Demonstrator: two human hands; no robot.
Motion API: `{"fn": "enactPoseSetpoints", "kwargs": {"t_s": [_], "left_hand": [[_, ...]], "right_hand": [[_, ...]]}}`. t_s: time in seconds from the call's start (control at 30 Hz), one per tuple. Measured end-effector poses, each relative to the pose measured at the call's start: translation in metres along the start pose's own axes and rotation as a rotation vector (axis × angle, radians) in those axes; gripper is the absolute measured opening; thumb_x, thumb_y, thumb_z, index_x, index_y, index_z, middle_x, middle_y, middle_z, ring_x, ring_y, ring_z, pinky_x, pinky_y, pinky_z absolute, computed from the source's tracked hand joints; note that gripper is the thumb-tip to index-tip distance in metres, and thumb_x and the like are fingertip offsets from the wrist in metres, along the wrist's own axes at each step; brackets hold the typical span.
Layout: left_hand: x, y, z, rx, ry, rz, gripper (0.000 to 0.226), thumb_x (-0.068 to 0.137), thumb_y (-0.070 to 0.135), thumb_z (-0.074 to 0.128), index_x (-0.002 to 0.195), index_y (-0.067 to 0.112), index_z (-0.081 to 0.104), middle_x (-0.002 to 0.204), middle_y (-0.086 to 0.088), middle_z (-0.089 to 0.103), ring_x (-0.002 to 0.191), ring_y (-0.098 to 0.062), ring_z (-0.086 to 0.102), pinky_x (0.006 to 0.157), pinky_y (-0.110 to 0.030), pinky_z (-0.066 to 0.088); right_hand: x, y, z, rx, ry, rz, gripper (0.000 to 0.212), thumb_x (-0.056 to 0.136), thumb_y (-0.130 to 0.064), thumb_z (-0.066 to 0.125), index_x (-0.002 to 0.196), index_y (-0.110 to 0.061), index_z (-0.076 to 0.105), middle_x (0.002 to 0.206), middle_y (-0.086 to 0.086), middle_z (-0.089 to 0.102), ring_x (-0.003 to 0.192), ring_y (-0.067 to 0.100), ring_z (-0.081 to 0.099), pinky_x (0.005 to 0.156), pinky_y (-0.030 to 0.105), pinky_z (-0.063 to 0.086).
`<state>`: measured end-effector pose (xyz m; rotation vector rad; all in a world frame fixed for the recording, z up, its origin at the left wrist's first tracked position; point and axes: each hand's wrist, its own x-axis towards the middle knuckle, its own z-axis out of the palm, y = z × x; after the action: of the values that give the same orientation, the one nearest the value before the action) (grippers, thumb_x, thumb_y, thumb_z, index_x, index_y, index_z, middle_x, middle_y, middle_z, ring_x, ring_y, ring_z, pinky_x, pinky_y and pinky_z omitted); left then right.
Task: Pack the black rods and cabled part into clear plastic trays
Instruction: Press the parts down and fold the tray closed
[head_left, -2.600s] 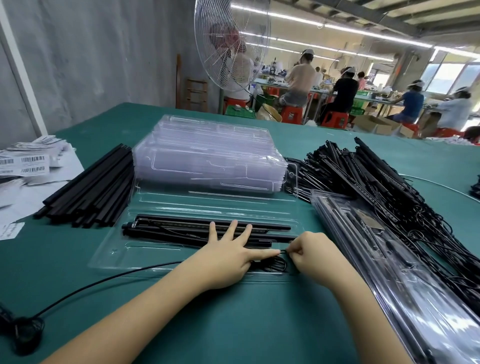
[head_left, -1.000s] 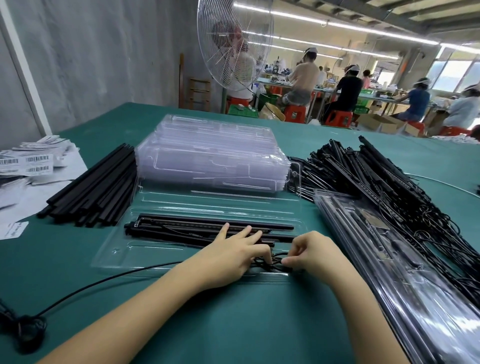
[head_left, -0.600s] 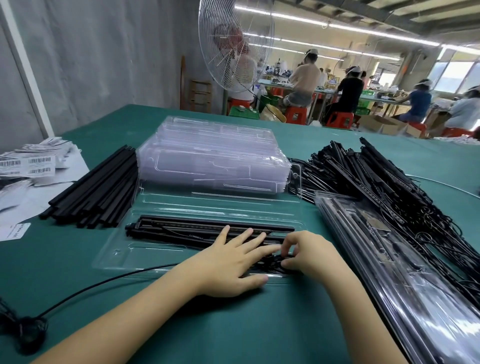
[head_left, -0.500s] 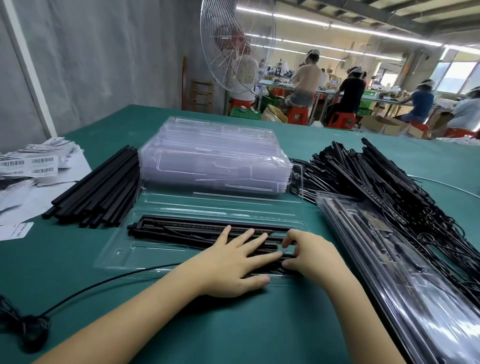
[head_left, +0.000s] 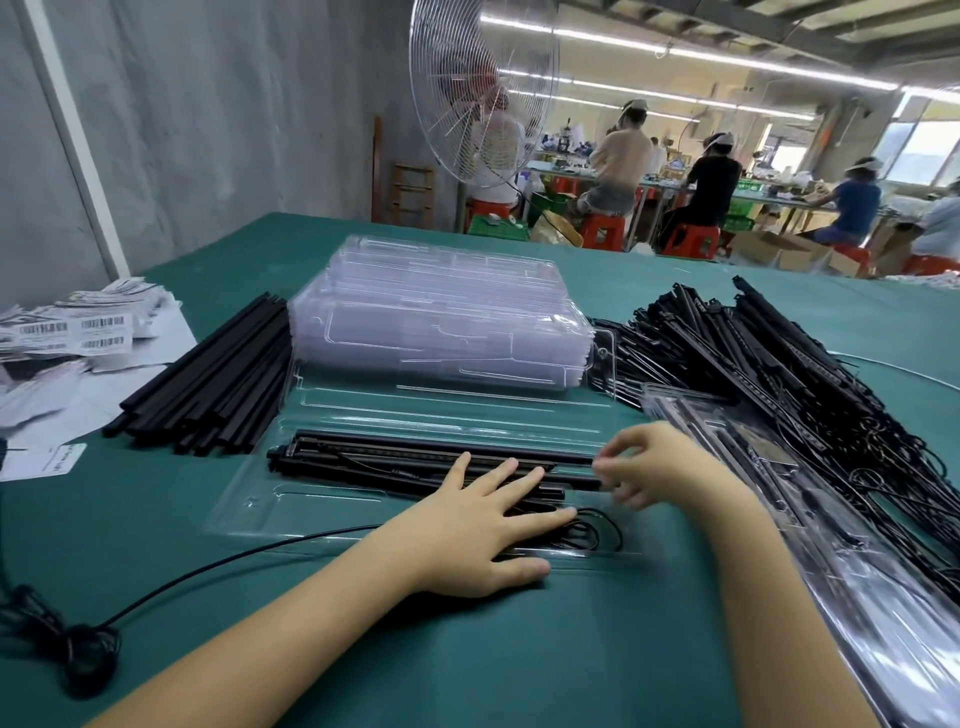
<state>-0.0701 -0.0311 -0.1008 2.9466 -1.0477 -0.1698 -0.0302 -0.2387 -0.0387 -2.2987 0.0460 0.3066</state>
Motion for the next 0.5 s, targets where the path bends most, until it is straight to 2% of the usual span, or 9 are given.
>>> {"fn": "enactPoseSetpoints", "kwargs": {"t_s": [0.07,0.13,0.2,0.3,0.37,0.43,0.5], "left_hand": [[0.0,0.0,-0.001,0.002,0.004,0.002,0.056,0.093,0.066,0.016,0.143,0.056,-0.007,0.158,0.006,-0.017,0.145,-0.016,-0.02,0.114,-0.055,-0.014],[-0.001,0.001,-0.001,0.003,0.008,0.002,0.055,0.093,0.066,0.015,0.143,0.056,-0.007,0.158,0.006,-0.016,0.145,-0.016,-0.02,0.114,-0.055,-0.015],[-0.002,0.001,0.001,0.005,0.013,0.001,0.055,0.094,0.066,0.014,0.143,0.056,-0.007,0.158,0.006,-0.016,0.144,-0.016,-0.021,0.114,-0.055,-0.015],[-0.003,0.001,0.002,0.007,0.012,-0.002,0.056,0.093,0.067,0.016,0.143,0.056,-0.007,0.158,0.006,-0.017,0.144,-0.016,-0.021,0.114,-0.054,-0.016],[-0.002,0.001,0.002,0.009,0.016,-0.002,0.056,0.093,0.067,0.016,0.143,0.057,-0.007,0.158,0.006,-0.017,0.144,-0.017,-0.021,0.113,-0.054,-0.016],[-0.001,0.002,0.001,0.007,0.026,-0.003,0.054,0.093,0.066,0.014,0.143,0.057,-0.006,0.158,0.005,-0.016,0.145,-0.017,-0.02,0.113,-0.055,-0.015],[-0.001,0.002,0.0,0.006,0.036,-0.004,0.053,0.094,0.065,0.014,0.143,0.057,-0.006,0.159,0.005,-0.015,0.145,-0.017,-0.019,0.113,-0.055,-0.015]], "right_hand": [[0.015,-0.008,-0.007,0.114,0.206,-0.034,0.016,0.089,-0.009,0.058,0.102,0.0,0.062,0.075,0.009,0.06,0.059,0.018,0.055,0.057,0.03,0.053],[0.032,-0.018,-0.012,0.16,0.381,-0.076,0.026,0.089,-0.015,0.056,0.112,-0.003,0.058,0.087,0.005,0.057,0.07,0.02,0.056,0.074,0.041,0.055],[0.048,-0.028,-0.012,0.23,0.441,-0.094,0.044,0.089,-0.022,0.056,0.13,-0.008,0.046,0.103,0.001,0.049,0.086,0.02,0.052,0.087,0.045,0.052],[0.068,-0.037,-0.009,0.418,0.418,-0.03,0.069,0.088,-0.029,0.057,0.146,-0.012,0.024,0.123,0.009,0.046,0.096,0.022,0.049,0.074,0.036,0.052],[0.08,-0.034,-0.012,0.426,0.459,0.024,0.071,0.087,-0.032,0.058,0.145,-0.009,0.025,0.13,0.012,0.048,0.101,0.025,0.054,0.065,0.033,0.05],[0.087,-0.03,-0.016,0.472,0.446,0.033,0.057,0.088,-0.032,0.057,0.136,-0.006,0.04,0.114,0.012,0.058,0.085,0.023,0.058,0.055,0.027,0.044],[0.086,-0.028,-0.019,0.591,0.411,0.006,0.036,0.091,-0.033,0.054,0.116,-0.007,0.055,0.089,0.006,0.061,0.061,0.016,0.051,0.044,0.022,0.038]]}}
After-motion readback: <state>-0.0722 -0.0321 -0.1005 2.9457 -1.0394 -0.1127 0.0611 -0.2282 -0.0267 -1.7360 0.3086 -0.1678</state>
